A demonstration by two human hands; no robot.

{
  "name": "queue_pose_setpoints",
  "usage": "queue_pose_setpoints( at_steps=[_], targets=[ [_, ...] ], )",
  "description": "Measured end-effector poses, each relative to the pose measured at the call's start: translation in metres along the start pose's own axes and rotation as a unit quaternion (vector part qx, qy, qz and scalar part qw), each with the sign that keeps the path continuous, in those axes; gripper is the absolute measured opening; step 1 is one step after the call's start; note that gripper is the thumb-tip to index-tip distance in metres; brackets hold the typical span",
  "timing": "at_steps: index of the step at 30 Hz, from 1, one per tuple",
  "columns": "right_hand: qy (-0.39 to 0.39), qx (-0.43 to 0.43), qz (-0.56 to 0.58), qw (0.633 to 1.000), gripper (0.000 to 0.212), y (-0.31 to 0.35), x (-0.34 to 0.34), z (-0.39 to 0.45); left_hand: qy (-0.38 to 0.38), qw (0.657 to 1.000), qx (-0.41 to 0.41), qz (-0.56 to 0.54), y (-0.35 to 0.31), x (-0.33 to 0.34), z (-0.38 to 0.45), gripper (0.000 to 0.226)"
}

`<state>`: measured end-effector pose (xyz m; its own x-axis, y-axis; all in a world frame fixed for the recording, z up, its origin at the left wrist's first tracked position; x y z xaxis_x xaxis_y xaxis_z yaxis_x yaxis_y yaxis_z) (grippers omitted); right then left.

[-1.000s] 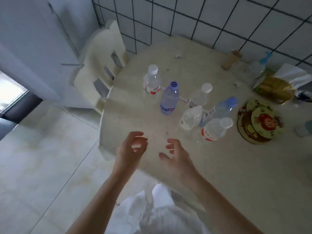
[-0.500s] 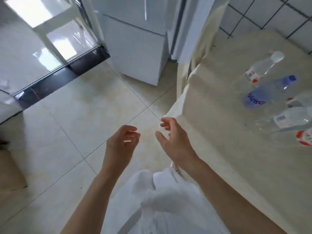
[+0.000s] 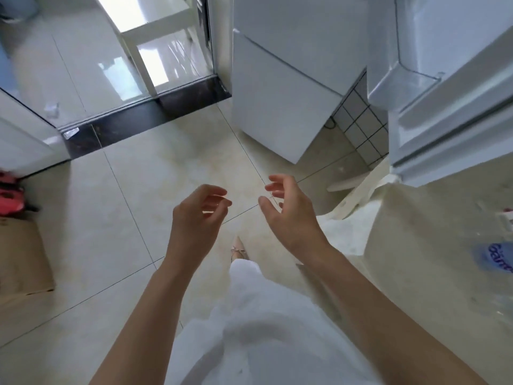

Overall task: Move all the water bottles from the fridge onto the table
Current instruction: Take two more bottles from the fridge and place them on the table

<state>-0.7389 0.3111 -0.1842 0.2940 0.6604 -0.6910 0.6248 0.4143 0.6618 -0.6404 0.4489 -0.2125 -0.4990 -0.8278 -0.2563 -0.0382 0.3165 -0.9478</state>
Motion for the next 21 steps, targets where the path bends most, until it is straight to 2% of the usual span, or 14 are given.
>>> queue_pose_setpoints(
  at_steps=[11, 14, 21],
  targets=[
    [-0.033, -0.012, 0.006, 0.999, 0.038, 0.105, -0.027, 0.175, 0.032, 0.996, 0.062, 0.049, -0.061, -0.036, 0.200, 0.013],
    [-0.060, -0.001, 0.025, 0.998, 0.037, 0.126, -0.028, 0.216, 0.067, 0.992, 0.083, 0.065, -0.072, -0.043, 0.251, 0.013],
    [-0.183, 0.066, 0.073, 0.978, 0.038, 0.171, -0.032, 0.306, 0.183, 0.971, 0.124, 0.091, -0.109, -0.053, 0.395, 0.015]
  ],
)
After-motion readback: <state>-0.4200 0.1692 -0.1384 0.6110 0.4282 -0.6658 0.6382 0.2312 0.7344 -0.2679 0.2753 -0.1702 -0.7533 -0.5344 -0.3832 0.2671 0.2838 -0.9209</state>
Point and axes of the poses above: each hand's wrist, its own z-axis towards the middle knuckle, its own x-axis out of the palm, y = z × x, the point moved 3 cm from there along z, towards the middle knuckle, and after that the axes turned 11 degrees about -z, right-handed, at the moved point
